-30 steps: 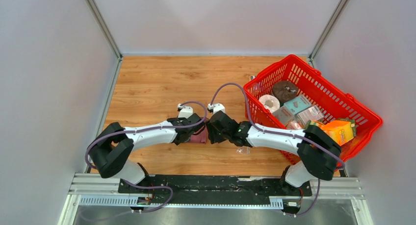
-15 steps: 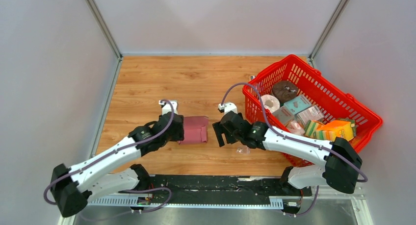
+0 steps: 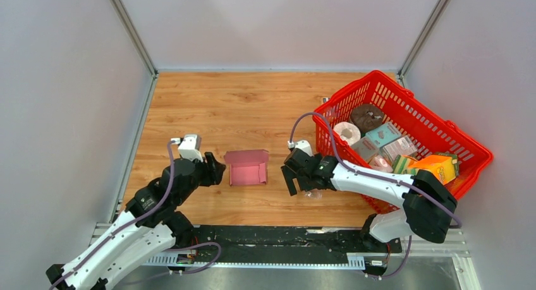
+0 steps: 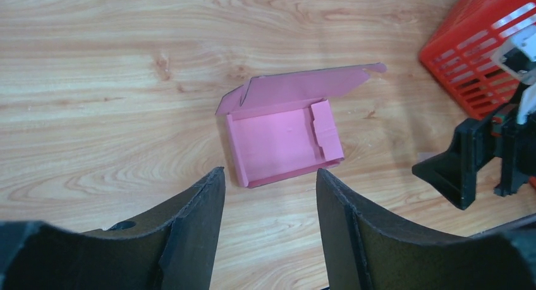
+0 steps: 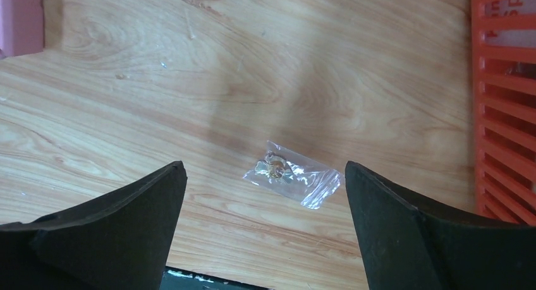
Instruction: Fold the paper box
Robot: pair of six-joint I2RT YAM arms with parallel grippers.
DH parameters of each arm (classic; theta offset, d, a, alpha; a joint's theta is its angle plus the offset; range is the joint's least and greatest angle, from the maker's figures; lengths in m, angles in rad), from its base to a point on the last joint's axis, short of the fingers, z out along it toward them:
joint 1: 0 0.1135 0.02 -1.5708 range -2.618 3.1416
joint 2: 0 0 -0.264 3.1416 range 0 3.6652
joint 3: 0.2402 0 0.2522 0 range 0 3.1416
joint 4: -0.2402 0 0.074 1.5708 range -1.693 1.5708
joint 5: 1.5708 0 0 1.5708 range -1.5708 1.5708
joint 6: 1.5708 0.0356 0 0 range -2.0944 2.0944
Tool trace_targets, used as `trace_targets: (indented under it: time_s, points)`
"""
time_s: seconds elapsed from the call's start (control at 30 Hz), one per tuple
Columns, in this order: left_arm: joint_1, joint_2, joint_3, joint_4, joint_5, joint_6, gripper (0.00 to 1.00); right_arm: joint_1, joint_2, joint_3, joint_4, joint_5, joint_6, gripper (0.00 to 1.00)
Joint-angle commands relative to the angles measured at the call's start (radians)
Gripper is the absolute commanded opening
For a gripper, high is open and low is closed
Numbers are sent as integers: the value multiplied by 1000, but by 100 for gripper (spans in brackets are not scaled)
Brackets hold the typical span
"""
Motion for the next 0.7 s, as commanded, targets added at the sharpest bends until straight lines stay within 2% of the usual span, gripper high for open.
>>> trace_targets:
  time_s: [0.0, 0.03, 0.1, 0.13, 0.17, 0.23, 0.27, 0.37, 0.67]
  points:
    - [6, 65, -36, 19, 11, -10, 62, 13, -37, 29, 57, -15, 14, 100]
    - [6, 95, -44, 30, 16, -19, 59, 13, -36, 38, 118, -39, 14, 99]
    - [6, 114, -81, 48, 27, -60, 56, 15, -14, 49, 204, -125, 37, 90]
    - [6, 112, -95, 69, 31, -74, 53, 15, -2, 37, 330, -157, 70, 87]
    - [6, 108, -111, 85, 44, -97, 52, 21, 30, 35, 380, -176, 95, 75]
    - [5, 83, -164, 129, 51, -117, 50, 35, 74, 61, 461, -140, 121, 67]
    - [5, 79, -190, 136, 33, -145, 49, 42, 119, 78, 468, -123, 129, 59]
    - [5, 101, -217, 148, -2, -185, 45, 52, 183, 110, 525, -92, 123, 48]
    - [6, 266, -208, 246, -22, -148, 44, 55, 322, 185, 551, -60, 78, 39]
